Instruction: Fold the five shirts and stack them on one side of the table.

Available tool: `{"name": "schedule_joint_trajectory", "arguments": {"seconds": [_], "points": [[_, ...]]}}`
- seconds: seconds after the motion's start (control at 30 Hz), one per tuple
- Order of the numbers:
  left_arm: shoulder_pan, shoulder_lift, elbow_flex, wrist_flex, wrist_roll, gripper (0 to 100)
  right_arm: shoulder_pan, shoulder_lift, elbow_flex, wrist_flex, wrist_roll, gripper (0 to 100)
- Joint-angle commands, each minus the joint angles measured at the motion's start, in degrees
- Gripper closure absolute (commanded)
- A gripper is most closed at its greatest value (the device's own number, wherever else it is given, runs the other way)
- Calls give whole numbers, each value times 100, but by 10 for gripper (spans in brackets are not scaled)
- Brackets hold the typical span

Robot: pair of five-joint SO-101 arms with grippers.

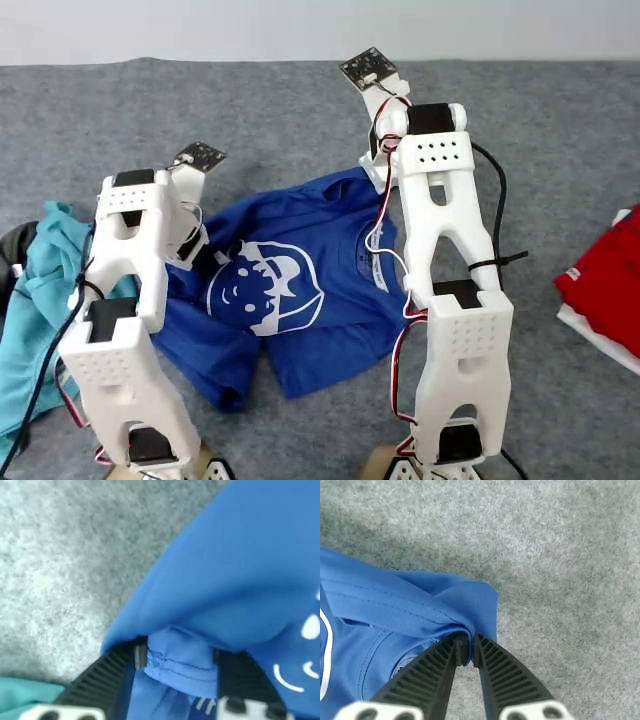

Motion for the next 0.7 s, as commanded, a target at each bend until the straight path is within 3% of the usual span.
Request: {"name": "schedule_joint_trajectory", "arguments": {"seconds": [0.0, 0.13, 0.37, 0.67], "points": [[123, -105, -215, 149, 35, 896, 4, -426, -70, 48, -35, 988], [281, -105, -215, 220, 35, 993, 4, -426, -70, 48, -35, 988], [299, -185, -593, 536, 44, 994, 13, -435, -70, 48, -26, 988], [466, -1477, -884, 967, 44, 992, 163, -435, -70, 31, -26, 988]]}}
